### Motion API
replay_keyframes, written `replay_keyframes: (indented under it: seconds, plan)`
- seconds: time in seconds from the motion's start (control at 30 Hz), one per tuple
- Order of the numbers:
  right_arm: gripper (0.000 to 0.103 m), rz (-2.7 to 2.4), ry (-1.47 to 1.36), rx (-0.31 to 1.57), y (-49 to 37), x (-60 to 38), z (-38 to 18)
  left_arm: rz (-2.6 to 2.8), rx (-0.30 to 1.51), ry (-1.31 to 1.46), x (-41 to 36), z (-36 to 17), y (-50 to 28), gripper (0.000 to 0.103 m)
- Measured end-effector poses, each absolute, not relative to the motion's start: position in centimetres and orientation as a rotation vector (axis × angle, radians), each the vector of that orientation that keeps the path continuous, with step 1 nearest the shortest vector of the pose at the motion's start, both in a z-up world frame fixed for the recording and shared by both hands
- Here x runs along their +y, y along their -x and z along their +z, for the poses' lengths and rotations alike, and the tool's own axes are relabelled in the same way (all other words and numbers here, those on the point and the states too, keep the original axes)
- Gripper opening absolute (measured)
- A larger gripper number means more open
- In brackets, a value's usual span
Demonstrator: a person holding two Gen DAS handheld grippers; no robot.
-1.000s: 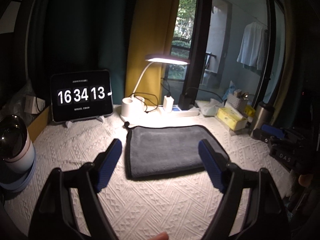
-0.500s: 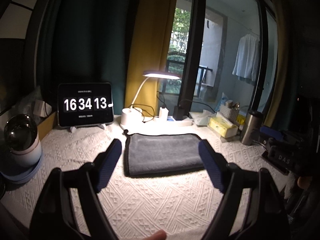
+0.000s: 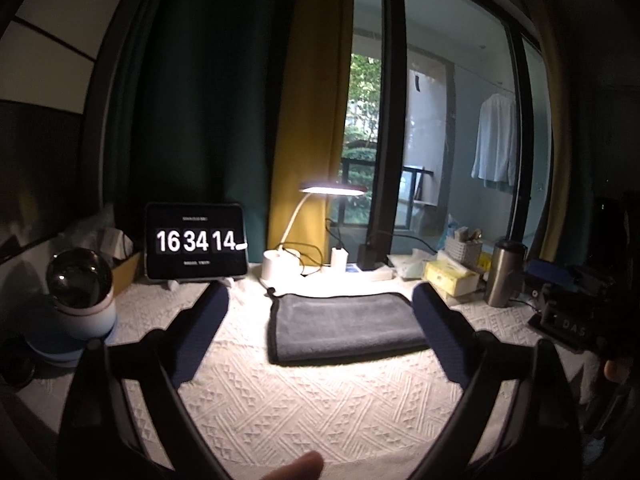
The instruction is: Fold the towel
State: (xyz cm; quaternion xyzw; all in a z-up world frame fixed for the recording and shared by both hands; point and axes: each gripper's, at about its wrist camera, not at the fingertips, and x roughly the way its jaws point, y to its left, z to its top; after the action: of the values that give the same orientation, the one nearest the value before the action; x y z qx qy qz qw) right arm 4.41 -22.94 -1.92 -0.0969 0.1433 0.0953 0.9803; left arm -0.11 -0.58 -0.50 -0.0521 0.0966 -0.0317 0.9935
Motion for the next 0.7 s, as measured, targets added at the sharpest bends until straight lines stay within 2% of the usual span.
replay_keyframes:
  seconds: [0.17,0.27,0.7]
  plan:
    - [0.043,0.188,0.177,0.268,-2.2,-23.1,-2.6,-0.069,0.226,0.134,-1.1,-1.5,1.4,0.094]
    - [0.051,0.187,0.151,0.265,-0.7,-23.3,-3.1,-0.070,0.221,0.125,-1.6,-1.8,2.5,0.094]
    - [0.052,0.177,0.129,0.256,1.4,-24.0,-4.1,-0.053,0.157,0.105,-2.0,-1.6,4.6,0.096]
